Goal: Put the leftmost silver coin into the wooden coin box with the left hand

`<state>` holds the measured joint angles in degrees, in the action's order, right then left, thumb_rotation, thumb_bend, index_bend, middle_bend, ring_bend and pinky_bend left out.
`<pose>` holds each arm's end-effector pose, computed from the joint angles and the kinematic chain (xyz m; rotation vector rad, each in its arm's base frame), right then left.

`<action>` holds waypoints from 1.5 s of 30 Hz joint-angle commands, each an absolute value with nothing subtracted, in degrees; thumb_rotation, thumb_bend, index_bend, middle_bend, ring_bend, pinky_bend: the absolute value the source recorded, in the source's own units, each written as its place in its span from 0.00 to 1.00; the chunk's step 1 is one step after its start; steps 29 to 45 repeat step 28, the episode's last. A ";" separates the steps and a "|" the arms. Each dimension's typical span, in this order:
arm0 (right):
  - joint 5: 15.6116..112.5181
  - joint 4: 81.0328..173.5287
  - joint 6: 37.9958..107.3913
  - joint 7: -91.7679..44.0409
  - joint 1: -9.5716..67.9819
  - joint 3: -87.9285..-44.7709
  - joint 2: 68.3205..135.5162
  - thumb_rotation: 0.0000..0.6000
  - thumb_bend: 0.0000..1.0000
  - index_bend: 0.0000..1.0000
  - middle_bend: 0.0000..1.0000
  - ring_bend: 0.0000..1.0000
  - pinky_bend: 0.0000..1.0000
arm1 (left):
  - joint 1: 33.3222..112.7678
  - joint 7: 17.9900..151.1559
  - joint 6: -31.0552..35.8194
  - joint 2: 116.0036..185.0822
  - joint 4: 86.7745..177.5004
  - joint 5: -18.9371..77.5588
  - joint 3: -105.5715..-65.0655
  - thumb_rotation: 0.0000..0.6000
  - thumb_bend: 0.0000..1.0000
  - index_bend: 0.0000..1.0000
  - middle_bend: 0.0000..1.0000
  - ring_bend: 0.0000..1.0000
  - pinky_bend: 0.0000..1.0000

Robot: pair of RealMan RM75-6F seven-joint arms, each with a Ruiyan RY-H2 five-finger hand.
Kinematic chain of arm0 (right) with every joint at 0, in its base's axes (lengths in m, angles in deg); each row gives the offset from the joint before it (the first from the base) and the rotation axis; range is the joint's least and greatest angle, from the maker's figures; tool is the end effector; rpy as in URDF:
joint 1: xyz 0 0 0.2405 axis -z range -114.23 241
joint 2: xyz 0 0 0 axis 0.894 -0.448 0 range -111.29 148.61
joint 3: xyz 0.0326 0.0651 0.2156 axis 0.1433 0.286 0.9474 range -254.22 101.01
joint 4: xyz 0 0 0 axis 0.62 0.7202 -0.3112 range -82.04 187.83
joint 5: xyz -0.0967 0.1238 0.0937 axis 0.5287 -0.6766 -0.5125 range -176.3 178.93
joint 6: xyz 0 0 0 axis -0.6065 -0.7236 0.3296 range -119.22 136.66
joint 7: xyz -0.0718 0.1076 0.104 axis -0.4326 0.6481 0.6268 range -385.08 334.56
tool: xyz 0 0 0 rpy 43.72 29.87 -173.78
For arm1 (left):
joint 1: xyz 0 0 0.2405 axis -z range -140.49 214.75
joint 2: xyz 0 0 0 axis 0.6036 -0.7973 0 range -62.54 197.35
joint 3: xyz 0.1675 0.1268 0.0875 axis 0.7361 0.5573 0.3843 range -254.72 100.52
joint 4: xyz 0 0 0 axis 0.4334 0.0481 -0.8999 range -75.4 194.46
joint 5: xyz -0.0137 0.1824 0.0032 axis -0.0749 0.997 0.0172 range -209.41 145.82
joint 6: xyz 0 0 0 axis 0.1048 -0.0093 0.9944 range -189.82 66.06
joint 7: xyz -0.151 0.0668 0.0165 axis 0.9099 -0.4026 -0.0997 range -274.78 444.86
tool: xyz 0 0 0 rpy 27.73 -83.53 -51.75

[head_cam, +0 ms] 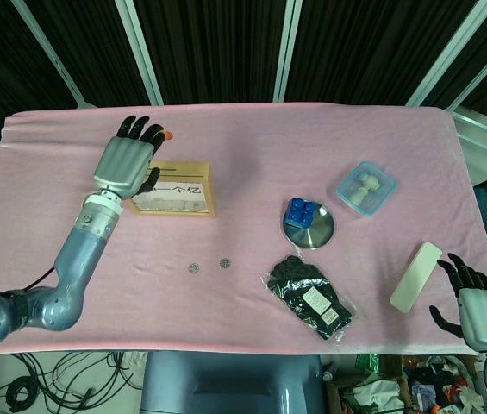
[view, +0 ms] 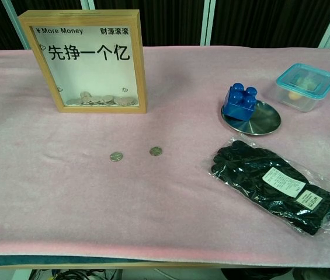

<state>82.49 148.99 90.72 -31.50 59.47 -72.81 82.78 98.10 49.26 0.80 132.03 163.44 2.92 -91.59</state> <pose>-0.2806 -0.1954 0.1646 1.3510 -0.9487 0.8007 -0.0437 0.3910 0.1352 -1.6830 -0.7200 -0.8836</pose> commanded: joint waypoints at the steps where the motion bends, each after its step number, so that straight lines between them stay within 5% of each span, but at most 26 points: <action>1: 82.63 148.86 90.85 -31.64 59.47 -72.80 82.83 1.00 0.22 0.17 0.06 0.17 0.18 | 89.34 49.40 12.26 127.45 174.09 12.58 -85.73 1.00 0.46 0.20 0.12 0.00 0.00; 6: 83.10 148.46 91.50 -32.17 59.45 -72.64 83.14 1.00 0.22 0.17 0.06 0.17 0.18 | 76.57 54.63 24.13 127.13 178.49 27.94 -76.26 1.00 0.42 0.19 0.09 0.00 0.00; 11: 84.05 147.69 92.23 -32.96 59.44 -72.70 83.51 1.00 0.22 0.16 0.06 0.17 0.18 | 63.84 62.86 33.96 130.14 173.36 42.78 -67.18 1.00 0.40 0.19 0.06 0.00 0.00; 20: 84.44 147.58 92.45 -32.75 59.50 -72.80 83.48 1.00 0.22 0.14 0.06 0.17 0.18 | 49.42 72.89 41.48 133.57 164.37 52.04 -59.73 1.00 0.40 0.17 0.05 0.00 0.00; 45: 84.65 147.57 92.34 -32.72 59.32 -72.77 83.65 1.00 0.22 0.14 0.06 0.17 0.18 | 43.88 76.45 45.12 131.83 163.53 55.33 -60.58 1.00 0.40 0.17 0.05 0.00 0.00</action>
